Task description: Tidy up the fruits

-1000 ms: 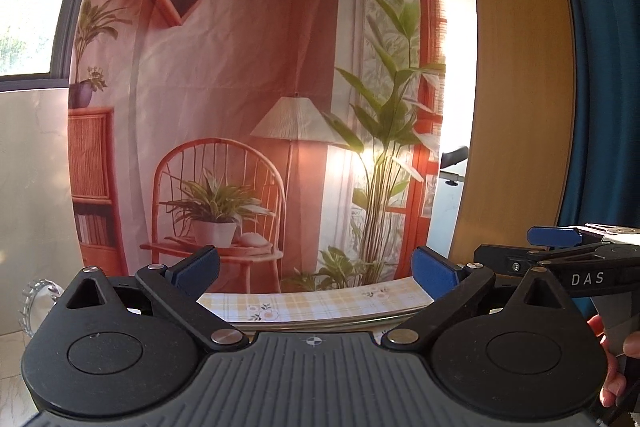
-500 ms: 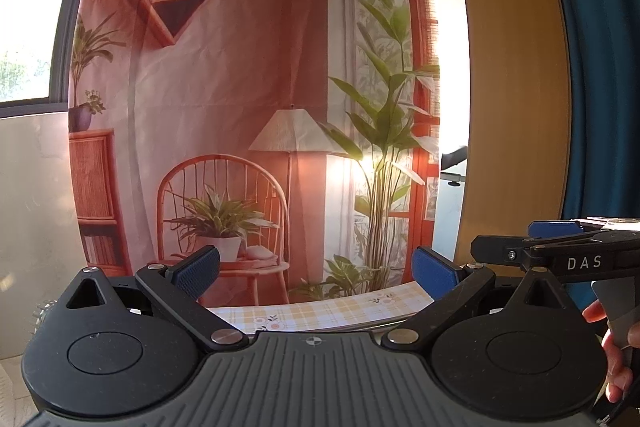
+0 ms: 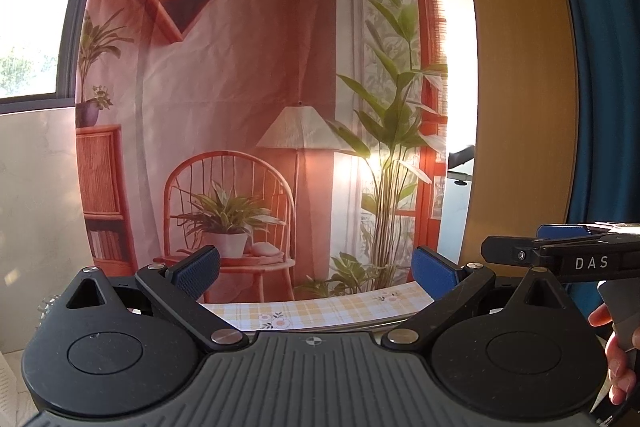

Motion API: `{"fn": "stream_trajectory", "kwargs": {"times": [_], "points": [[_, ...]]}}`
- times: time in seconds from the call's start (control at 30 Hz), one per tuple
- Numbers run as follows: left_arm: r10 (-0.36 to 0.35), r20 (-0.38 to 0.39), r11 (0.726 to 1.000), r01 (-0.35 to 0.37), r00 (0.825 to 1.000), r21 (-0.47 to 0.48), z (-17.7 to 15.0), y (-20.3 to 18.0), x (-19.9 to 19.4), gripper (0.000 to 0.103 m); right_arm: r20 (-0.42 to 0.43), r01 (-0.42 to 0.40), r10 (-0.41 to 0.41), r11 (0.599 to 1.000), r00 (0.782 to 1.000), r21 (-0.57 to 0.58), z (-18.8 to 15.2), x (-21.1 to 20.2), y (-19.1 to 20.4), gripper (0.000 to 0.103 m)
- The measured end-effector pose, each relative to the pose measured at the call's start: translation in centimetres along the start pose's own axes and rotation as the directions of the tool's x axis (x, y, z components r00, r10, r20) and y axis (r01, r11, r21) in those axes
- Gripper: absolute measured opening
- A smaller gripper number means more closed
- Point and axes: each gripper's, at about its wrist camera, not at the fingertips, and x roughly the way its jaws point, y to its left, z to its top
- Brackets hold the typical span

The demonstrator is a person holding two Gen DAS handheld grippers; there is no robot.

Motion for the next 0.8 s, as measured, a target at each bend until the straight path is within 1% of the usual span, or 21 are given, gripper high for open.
{"fn": "stream_trajectory", "kwargs": {"times": [0.23,0.5,0.8], "points": [[0.001,-0.012,1.000,-0.001,1.000,-0.006,-0.1,0.1,0.1,0.103,-0.020,0.006,-0.006,1.000,1.000,0.000,-0.1,0.4,-0.1,0.103],[-0.001,-0.027,1.000,0.001,1.000,0.003,-0.2,0.1,0.4,0.103,-0.068,0.037,-0.037,0.999,0.997,-0.002,-0.5,1.2,-0.2,0.103],[0.001,-0.041,1.000,-0.002,0.999,-0.011,-0.3,0.6,0.9,0.103,-0.089,0.054,-0.053,0.999,0.995,0.005,-0.8,1.6,-0.4,0.103]]}}
